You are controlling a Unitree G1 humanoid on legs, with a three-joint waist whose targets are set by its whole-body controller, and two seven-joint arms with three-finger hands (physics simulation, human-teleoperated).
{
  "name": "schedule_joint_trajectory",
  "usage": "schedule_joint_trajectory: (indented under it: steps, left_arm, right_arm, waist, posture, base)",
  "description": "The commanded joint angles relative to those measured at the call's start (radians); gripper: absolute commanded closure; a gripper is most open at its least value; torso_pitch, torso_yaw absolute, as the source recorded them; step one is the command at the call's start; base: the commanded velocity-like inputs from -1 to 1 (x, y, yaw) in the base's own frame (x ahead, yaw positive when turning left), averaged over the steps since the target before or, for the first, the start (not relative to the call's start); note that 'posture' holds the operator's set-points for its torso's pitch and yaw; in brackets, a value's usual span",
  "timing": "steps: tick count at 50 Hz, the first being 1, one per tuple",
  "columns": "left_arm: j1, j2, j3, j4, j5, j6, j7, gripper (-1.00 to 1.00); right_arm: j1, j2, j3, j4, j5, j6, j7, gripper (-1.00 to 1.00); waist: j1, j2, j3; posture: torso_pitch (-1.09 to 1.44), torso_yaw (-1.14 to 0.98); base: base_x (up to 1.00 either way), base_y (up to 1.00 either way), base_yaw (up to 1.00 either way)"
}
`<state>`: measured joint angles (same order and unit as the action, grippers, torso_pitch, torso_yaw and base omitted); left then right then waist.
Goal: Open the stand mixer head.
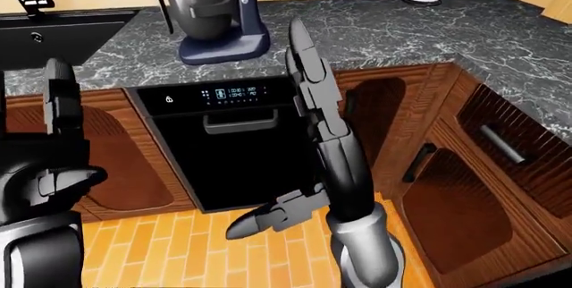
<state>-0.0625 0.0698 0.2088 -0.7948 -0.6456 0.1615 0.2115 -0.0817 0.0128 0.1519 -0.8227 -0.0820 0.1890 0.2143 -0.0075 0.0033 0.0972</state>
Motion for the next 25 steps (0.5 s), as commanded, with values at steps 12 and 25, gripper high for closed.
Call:
schedule_joint_trajectory:
  steps: [12,25]
  left_arm:
    - [-0.019,0.002,-0.009,-0.025,0.007,-0.023,-0.011,-1.0]
    - [-0.018,0.005,0.002,-0.031,-0.006,-0.02,-0.006,-1.0]
  right_arm:
    - [-0.03,0.005,-0.016,-0.037,0.013,-0.028,-0.009,-1.0]
    - [-0.034,-0.003,-0.002,-0.037,-0.022,-0.029,-0.018,-1.0]
  waist:
    - [0.008,-0.011,-0.083]
    - [0.005,0.037,-0.027]
  posture:
    - [0.0,0.0]
    - [0.0,0.0]
  base:
    - [0.31,0.0,0.0]
    - [0.47,0.0,0.0]
